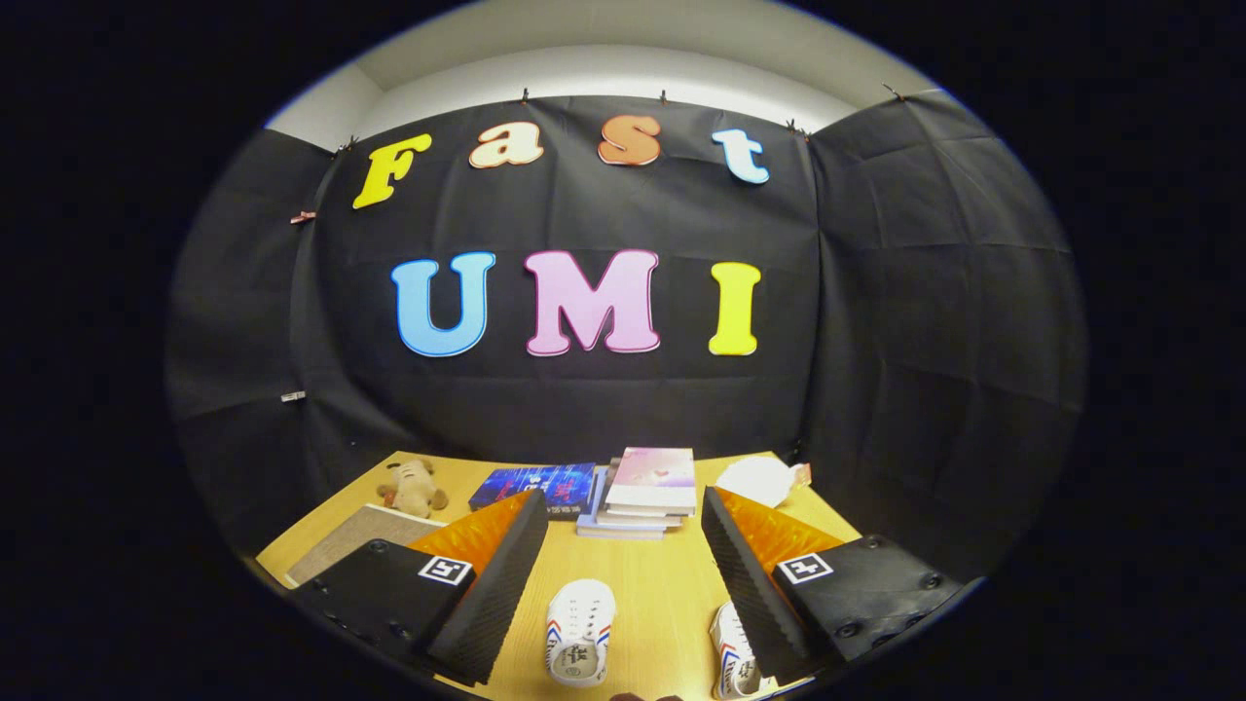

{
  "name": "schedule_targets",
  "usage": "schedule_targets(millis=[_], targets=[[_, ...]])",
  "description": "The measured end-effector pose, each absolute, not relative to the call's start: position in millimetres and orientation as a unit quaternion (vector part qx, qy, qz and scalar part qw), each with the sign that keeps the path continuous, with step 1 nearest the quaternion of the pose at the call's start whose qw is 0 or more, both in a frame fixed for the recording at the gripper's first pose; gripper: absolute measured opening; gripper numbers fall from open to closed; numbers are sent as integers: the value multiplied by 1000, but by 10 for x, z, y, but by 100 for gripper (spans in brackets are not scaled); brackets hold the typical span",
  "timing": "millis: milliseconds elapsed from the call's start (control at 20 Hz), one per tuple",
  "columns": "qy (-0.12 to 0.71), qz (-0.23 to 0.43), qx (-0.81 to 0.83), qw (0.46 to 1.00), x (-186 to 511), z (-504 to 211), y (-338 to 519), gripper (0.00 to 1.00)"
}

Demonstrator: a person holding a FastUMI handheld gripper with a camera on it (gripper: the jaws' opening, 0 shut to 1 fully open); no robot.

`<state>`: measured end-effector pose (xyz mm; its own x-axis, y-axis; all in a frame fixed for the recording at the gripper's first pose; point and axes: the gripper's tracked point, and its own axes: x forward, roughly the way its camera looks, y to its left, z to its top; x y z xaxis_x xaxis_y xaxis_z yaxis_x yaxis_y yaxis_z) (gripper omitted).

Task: Open the storage box then place both shoes into the box .Put the left shoe in first, then the right shoe, with the right side of both shoes facing outward in a uniform manner.

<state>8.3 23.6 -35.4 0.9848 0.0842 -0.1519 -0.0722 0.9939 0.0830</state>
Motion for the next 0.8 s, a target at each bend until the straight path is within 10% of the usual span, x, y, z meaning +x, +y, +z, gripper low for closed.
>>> schedule_targets(millis=[800], targets=[[370,371,245,816,-208,-1670,1397,98]])
